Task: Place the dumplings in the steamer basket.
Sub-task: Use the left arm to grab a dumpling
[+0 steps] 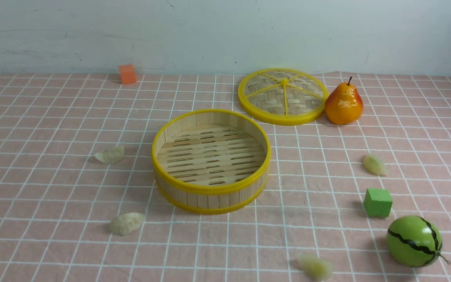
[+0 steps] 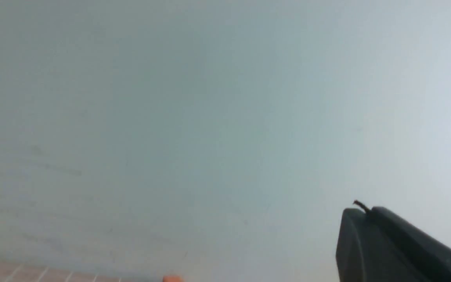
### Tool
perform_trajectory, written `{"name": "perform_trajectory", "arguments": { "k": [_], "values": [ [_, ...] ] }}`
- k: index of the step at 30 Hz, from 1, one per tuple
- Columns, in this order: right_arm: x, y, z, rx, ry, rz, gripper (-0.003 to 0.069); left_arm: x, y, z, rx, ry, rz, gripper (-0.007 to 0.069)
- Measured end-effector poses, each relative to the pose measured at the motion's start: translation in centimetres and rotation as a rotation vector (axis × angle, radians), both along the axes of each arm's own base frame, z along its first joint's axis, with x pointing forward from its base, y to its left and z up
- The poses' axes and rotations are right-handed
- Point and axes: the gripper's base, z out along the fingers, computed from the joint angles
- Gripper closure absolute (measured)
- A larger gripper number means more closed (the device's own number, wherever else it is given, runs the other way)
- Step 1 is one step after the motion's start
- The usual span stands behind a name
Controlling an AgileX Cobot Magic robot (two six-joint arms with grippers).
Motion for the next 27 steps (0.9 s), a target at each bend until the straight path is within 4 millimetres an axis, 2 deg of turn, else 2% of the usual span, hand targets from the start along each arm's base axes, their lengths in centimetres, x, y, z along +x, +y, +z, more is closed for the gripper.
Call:
{"name": "perform_trajectory", "arguments": {
  "k": [1, 3, 4, 5, 6, 8, 10, 13, 16, 19, 22, 24, 27],
  "values": [
    [1.9, -0.1, -0.6, -0.008, 0.157, -0.019, 0.0564, 2.6, -0.1, -0.6, 0.019, 0.113, 0.005, 0.0638],
    [3.7, -0.2, -1.6, -0.017, 0.33, -0.042, 0.0564, 6.0, -0.3, -2.1, 0.032, 0.289, 0.009, 0.0638],
    [3.9, -0.2, -1.6, -0.018, 0.349, -0.043, 0.0564, 6.0, -0.3, -2.0, 0.033, 0.298, 0.011, 0.0638],
    [5.2, -0.2, -2.4, -0.027, 0.495, -0.057, 0.0564, 8.7, -0.4, -3.4, 0.039, 0.473, 0.021, 0.0638],
    [5.4, -0.2, -2.5, -0.031, 0.528, -0.059, 0.0564, 8.9, -0.3, -3.7, 0.038, 0.51, 0.023, 0.0638],
    [7.0, 0.4, -2.9, -0.049, 0.695, -0.046, 0.0564, 12.3, -0.4, -5.7, 0.034, 0.776, 0.038, 0.0638],
    [8.2, 1.3, -3.0, -0.08, 0.783, -0.013, 0.0571, 13.9, -0.6, -6.7, 0.041, 0.904, 0.034, 0.0638],
    [9.6, 2.8, -3.4, -0.15, 0.889, 0.045, 0.0619, 15.8, -1.0, -7.7, 0.074, 1.003, -0.006, 0.0638],
    [11.1, 4.9, -4.5, -0.229, 1.018, 0.127, 0.0675, 16.9, -1.6, -8.9, 0.126, 1.11, -0.085, 0.0638],
    [12.3, 6.8, -5.6, -0.28, 1.108, 0.21, 0.068, 17.8, -2.6, -10.8, 0.168, 1.24, -0.227, 0.0638],
    [12.7, 8.1, -6.3, -0.299, 1.154, 0.287, 0.068, 18.7, -3.9, -12.2, 0.186, 1.284, -0.339, 0.0636],
    [12.6, 8.8, -6.4, -0.291, 1.168, 0.351, 0.068, 19.5, -5.7, -13.4, 0.283, 1.301, -0.435, 0.0608],
    [12.4, 9.4, -6.2, -0.29, 1.153, 0.432, 0.068, 20.3, -7.9, -14.7, 0.455, 1.32, -0.511, 0.0512]
  ]
}}
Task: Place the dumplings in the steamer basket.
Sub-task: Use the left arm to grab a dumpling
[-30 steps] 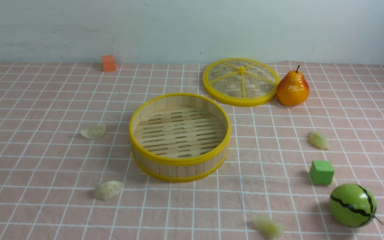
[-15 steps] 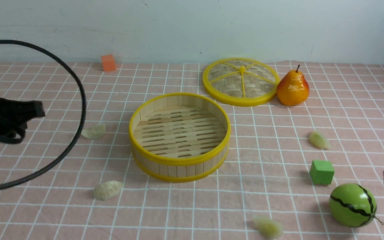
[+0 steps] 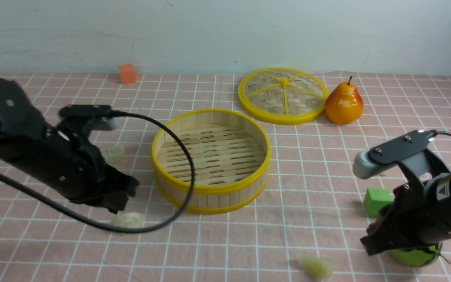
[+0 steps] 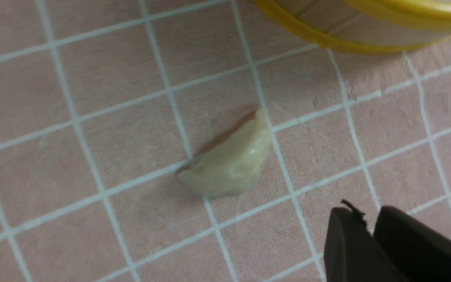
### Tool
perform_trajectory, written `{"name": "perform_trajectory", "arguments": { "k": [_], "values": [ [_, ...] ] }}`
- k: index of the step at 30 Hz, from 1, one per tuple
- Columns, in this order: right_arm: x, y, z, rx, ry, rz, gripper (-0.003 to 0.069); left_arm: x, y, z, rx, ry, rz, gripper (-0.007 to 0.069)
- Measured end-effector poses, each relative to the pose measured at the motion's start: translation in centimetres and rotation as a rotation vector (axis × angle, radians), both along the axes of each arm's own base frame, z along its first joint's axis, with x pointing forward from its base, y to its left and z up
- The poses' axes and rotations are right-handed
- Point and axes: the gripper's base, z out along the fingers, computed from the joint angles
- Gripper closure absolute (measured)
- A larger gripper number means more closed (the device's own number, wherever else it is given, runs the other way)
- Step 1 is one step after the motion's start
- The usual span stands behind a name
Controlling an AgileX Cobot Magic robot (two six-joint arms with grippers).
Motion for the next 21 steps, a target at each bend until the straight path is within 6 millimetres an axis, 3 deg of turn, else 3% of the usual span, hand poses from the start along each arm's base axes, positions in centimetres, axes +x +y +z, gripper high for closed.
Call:
{"name": "perform_trajectory", "arguments": {
  "k": [1, 2, 3, 4, 6, 8, 11, 14, 17, 19, 21],
  "values": [
    [0.0, 0.1, 0.0, 0.01, 0.003, 0.001, 0.068, 0.0, -0.1, -0.2, 0.008, 0.004, -0.009, 0.0503],
    [-0.1, 0.4, 0.1, 0.031, 0.004, 0.031, 0.068, 0.6, -1.1, -0.9, 0.072, 0.0, -0.08, 0.0407],
    [-0.1, 0.4, 0.1, 0.037, 0.006, 0.028, 0.068, 0.6, -1.2, -1.0, 0.079, 0.002, -0.086, 0.0396],
    [-0.3, 0.7, 0.1, 0.063, 0.014, 0.052, 0.068, 1.2, -1.7, -1.7, 0.134, -0.008, -0.133, 0.0293],
    [-0.3, 0.8, 0.2, 0.076, 0.018, 0.061, 0.068, 1.5, -1.8, -2.3, 0.16, -0.012, -0.152, 0.0239],
    [-0.5, 1.1, 0.3, 0.107, 0.029, 0.078, 0.0679, 2.2, -1.7, -3.8, 0.221, -0.011, -0.185, 0.0125],
    [-0.6, 1.2, 0.3, 0.127, 0.041, 0.079, 0.0679, 2.8, -1.6, -5.1, 0.264, -0.01, -0.203, 0.0083],
    [-0.6, 1.3, 0.3, 0.138, 0.045, 0.077, 0.0679, 3.2, -1.6, -5.9, 0.273, -0.02, -0.201, 0.0112],
    [-0.6, 1.3, 0.3, 0.14, 0.048, 0.079, 0.0677, 3.4, -1.6, -6.3, 0.262, -0.015, -0.157, 0.0261],
    [-0.6, 1.3, 0.3, 0.14, 0.048, 0.079, 0.0676, 3.5, -1.6, -6.3, 0.251, -0.006, -0.114, 0.0412],
    [-0.6, 1.3, 0.3, 0.14, 0.048, 0.079, 0.0676, 3.6, -1.6, -6.2, 0.242, -0.005, -0.083, 0.0429]
  ]
}}
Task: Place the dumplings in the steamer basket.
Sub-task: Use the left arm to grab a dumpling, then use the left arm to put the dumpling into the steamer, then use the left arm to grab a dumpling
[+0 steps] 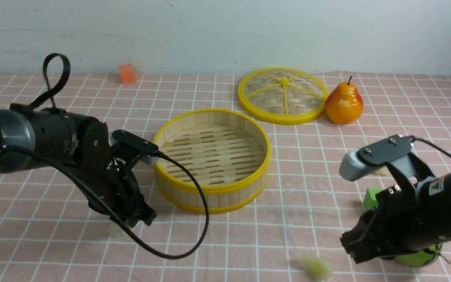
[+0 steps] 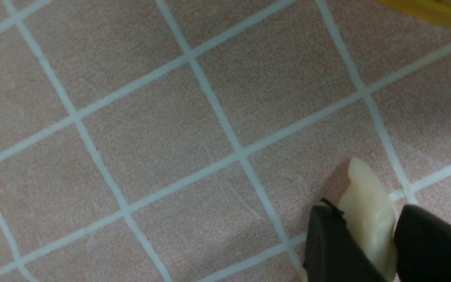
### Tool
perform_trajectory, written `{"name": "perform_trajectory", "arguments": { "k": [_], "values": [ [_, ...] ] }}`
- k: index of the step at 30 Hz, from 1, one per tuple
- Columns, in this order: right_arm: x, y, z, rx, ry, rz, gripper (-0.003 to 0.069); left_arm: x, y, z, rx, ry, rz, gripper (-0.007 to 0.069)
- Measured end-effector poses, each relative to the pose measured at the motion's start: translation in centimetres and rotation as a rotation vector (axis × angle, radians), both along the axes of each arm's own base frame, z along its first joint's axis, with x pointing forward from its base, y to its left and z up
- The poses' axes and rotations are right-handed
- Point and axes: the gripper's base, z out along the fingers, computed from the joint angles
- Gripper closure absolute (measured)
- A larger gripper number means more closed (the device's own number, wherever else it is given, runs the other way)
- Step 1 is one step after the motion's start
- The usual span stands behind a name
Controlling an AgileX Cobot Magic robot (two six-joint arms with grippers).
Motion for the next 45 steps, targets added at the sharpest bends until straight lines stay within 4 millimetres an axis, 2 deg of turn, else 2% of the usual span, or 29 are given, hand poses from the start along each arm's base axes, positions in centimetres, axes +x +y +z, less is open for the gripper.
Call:
{"name": "perform_trajectory", "arguments": {
  "k": [4, 6, 7, 8, 11, 12, 13, 15, 16, 18, 20, 24, 25, 26, 29, 31, 33, 34, 35, 36, 37, 38, 41, 42, 45],
  "values": [
    [0.0, 0.0, 0.0, 0.0, 0.0, 0.0, 0.0676, -0.1, 0.0, 0.2, -0.015, 0.029, 0.056, 0.0428],
    [0.0, 0.0, 0.0, 0.0, -0.002, -0.001, 0.0676, -0.1, -0.1, 1.3, -0.033, 0.059, 0.11, 0.0428],
    [0.1, 0.0, 0.0, 0.001, -0.009, -0.004, 0.0674, 0.0, -0.2, 2.8, -0.056, 0.058, 0.142, 0.0428],
    [0.1, 0.0, 0.0, 0.002, -0.011, -0.006, 0.0675, 0.1, -0.3, 3.2, -0.062, 0.055, 0.149, 0.0428],
    [0.2, 0.0, 0.1, 0.003, -0.021, -0.01, 0.0672, 1.1, -1.5, 8.2, -0.175, -0.017, 0.179, 0.043],
    [0.2, 0.0, 0.1, 0.003, -0.022, -0.011, 0.0672, 1.3, -1.9, 9.0, -0.195, -0.035, 0.176, 0.043],
    [0.2, 0.0, 0.1, 0.005, -0.023, -0.012, 0.0671, 1.7, -3.0, 10.8, -0.249, -0.071, 0.164, 0.043],
    [0.3, 0.0, 0.1, 0.009, -0.028, -0.017, 0.0669, 2.4, -5.0, 12.7, -0.297, -0.117, 0.126, 0.0431],
    [0.3, 0.0, 0.1, 0.01, -0.029, -0.017, 0.0669, 2.5, -5.2, 12.8, -0.299, -0.121, 0.122, 0.0431],
    [0.4, 0.1, 0.2, 0.021, -0.033, -0.027, 0.0669, 3.6, -6.9, 12.8, -0.307, -0.143, 0.088, 0.0434],
    [0.4, 0.1, 0.2, 0.028, -0.028, -0.03, 0.0669, 5.1, -8.0, 10.8, -0.268, -0.132, 0.068, 0.0436],
    [0.4, 0.2, 0.1, 0.038, -0.016, -0.034, 0.0666, 7.0, -8.5, 4.8, -0.168, -0.043, 0.065, 0.0436],
    [0.4, 0.2, 0.1, 0.039, -0.015, -0.035, 0.0666, 7.0, -8.5, 4.6, -0.164, -0.039, 0.065, 0.0436],
    [0.4, 0.2, 0.1, 0.04, -0.013, -0.035, 0.0664, 7.3, -8.6, 3.4, -0.154, -0.026, 0.067, 0.0438],
    [0.4, 0.2, 0.0, 0.04, -0.011, -0.035, 0.0662, 7.4, -8.7, 3.5, -0.168, -0.033, 0.072, 0.0383],
    [0.4, 0.2, 0.0, 0.04, -0.011, -0.035, 0.0661, 7.5, -8.8, 4.3, -0.174, -0.036, 0.077, 0.03],
    [0.4, 0.2, 0.0, 0.04, -0.012, -0.036, 0.0659, 7.4, -8.7, 5.8, -0.174, -0.046, 0.087, 0.0227],
    [0.4, 0.2, 0.0, 0.04, -0.012, -0.036, 0.0659, 7.5, -8.6, 6.3, -0.174, -0.056, 0.088, 0.0221],
    [0.4, 0.2, 0.0, 0.041, -0.016, -0.038, 0.0659, 7.4, -8.0, 8.3, -0.169, -0.095, 0.106, 0.0186],
    [0.4, 0.2, 0.0, 0.041, -0.016, -0.038, 0.0659, 7.4, -7.9, 8.6, -0.168, -0.102, 0.109, 0.0186],
    [0.5, 0.2, 0.1, 0.041, -0.019, -0.04, 0.0659, 7.4, -6.6, 10.5, -0.147, -0.164, 0.134, 0.0174],
    [0.5, 0.2, 0.1, 0.042, -0.022, -0.041, 0.0659, 7.6, -5.7, 11.2, -0.135, -0.194, 0.159, 0.0173],
    [0.7, 0.3, -0.3, 0.037, -0.013, -0.043, 0.0659, 8.5, -3.1, 11.4, -0.102, -0.217, 0.235, 0.0181],
    [0.8, 0.3, -0.5, 0.034, -0.003, -0.045, 0.0659, 9.2, -1.7, 10.7, -0.087, -0.208, 0.275, 0.0189],
    [1.2, 0.5, -1.4, 0.031, 0.031, -0.051, 0.0655, 10.6, 0.6, 8.2, -0.051, -0.165, 0.331, 0.0205]
  ]
}}
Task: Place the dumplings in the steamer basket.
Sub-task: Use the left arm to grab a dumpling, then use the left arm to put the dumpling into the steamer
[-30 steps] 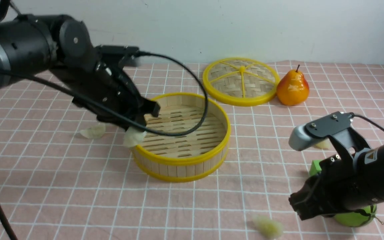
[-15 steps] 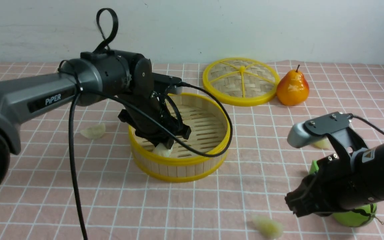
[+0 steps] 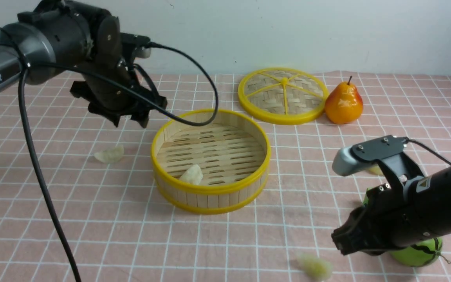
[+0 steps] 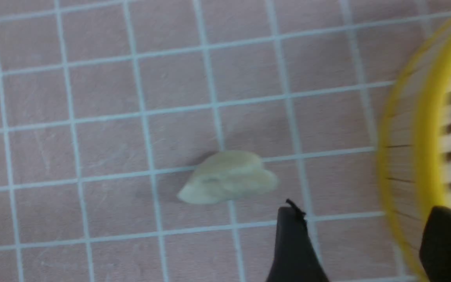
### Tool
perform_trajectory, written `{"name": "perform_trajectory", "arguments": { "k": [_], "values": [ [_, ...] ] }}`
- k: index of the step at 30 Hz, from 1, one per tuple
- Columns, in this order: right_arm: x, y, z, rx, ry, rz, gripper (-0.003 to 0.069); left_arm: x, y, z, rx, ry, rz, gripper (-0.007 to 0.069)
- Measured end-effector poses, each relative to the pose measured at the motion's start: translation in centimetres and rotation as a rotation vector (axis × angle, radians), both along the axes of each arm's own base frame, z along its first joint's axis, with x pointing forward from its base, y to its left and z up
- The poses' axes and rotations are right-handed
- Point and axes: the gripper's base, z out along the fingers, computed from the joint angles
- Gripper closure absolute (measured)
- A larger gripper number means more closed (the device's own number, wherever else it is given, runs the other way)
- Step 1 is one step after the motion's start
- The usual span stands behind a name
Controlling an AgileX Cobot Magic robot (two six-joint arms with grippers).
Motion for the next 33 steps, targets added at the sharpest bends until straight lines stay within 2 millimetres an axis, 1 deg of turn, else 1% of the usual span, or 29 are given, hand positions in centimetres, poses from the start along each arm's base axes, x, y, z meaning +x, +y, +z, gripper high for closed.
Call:
{"name": "perform_trajectory", "arguments": {
  "k": [1, 3, 4, 5, 9, 13, 16, 17, 20, 21, 22, 28, 30, 31, 32, 33],
  "values": [
    [0.0, 0.0, -0.1, 0.0, 0.003, -0.001, 0.0655, 0.1, 0.3, -0.2, 0.001, 0.004, 0.006, 0.0206],
    [0.4, 0.3, -1.0, 0.005, 0.046, -0.01, 0.0651, 1.1, 1.5, -2.9, 0.032, 0.053, 0.024, 0.0212],
    [0.5, 0.3, -1.2, 0.005, 0.052, -0.012, 0.0651, 1.2, 1.6, -3.1, 0.035, 0.055, 0.023, 0.0212],
    [0.7, 0.5, -1.9, 0.006, 0.086, -0.018, 0.0648, 1.7, 2.1, -4.8, 0.067, 0.077, 0.021, 0.0212],
    [0.9, 0.6, -2.8, 0.0, 0.121, -0.02, 0.0645, 2.6, 2.4, -6.6, 0.112, 0.053, 0.008, 0.0212],
    [1.0, 0.7, -3.1, -0.001, 0.132, -0.022, 0.0641, 3.4, 2.3, -7.9, 0.114, 0.002, -0.01, 0.0212],
    [1.0, 0.7, -3.1, 0.001, 0.137, -0.023, 0.0638, 3.6, 2.2, -8.8, 0.114, 0.006, -0.011, 0.0216],
    [1.0, 0.7, -3.1, 0.001, 0.138, -0.023, 0.0637, 3.6, 2.2, -8.8, 0.114, 0.006, -0.01, 0.0221],
    [1.0, 0.7, -3.1, 0.004, 0.139, -0.024, 0.0634, 3.5, 2.3, -8.8, 0.103, 0.019, 0.023, 0.0295],
    [1.0, 0.7, -3.1, 0.004, 0.14, -0.024, 0.0634, 3.5, 2.3, -8.8, 0.103, 0.019, 0.025, 0.0302],
    [1.0, 0.7, -3.1, 0.007, 0.141, -0.026, 0.0631, 3.5, 2.3, -8.8, 0.095, 0.026, 0.05, 0.0328],
    [1.0, 0.8, -3.1, 0.01, 0.142, -0.028, 0.0624, 3.1, 2.5, -8.0, 0.076, 0.086, 0.13, 0.0328],
    [1.0, 0.8, -3.1, 0.01, 0.141, -0.028, 0.0622, 2.9, 2.2, -6.5, 0.036, 0.106, 0.148, 0.0332],
    [1.0, 0.8, -3.1, 0.01, 0.139, -0.029, 0.062, 2.9, 2.0, -5.3, -0.001, 0.101, 0.15, 0.0335],
    [1.1, 0.8, -3.1, 0.01, 0.136, -0.031, 0.0619, 2.9, 1.6, -3.8, -0.049, 0.09, 0.146, 0.0335],
    [1.1, 0.7, -3.0, 0.01, 0.132, -0.033, 0.0617, 2.7, 0.9, -1.8, -0.133, 0.07, 0.135, 0.0335]
  ]
}}
